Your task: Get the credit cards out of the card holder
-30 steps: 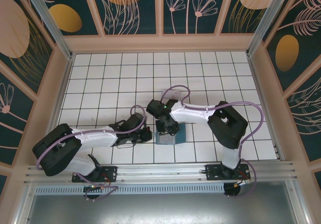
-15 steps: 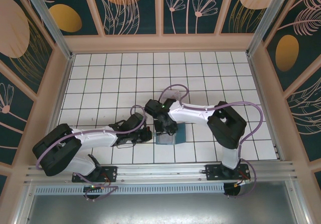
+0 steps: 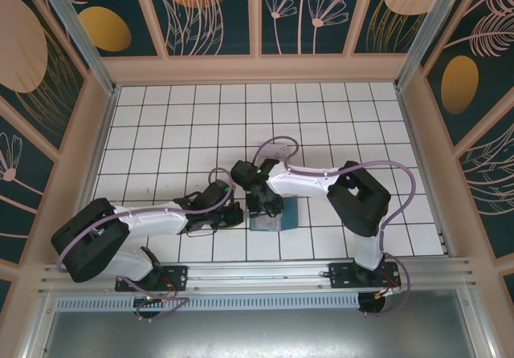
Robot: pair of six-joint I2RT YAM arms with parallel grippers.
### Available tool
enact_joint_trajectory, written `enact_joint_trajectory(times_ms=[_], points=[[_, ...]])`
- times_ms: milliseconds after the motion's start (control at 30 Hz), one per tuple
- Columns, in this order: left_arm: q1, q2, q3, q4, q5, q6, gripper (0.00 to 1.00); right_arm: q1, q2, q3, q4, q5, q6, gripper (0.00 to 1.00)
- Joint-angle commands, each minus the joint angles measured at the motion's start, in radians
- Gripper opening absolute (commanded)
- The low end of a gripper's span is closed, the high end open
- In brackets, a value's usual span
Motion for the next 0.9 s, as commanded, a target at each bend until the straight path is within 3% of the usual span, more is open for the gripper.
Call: enact_joint_trajectory(times_ms=[0,467,867], points=[[0.007,-0.014,-0.012,-0.005,0.006,0.006,0.04,0.015,0.055,-0.012,-0.026,0.029,0.004,0.42],[0.01,-0.062,0.011,-0.065,-0.04,0.01,0.04,0.014,0.016,0.02,-0.034,0.039,0.002,0.17],[0.027,-0.187,0.053,-0.165,-0.059,0.014,0.05,0.013,-0.031,0.036,0.041,-0.033,0.022,0.13]])
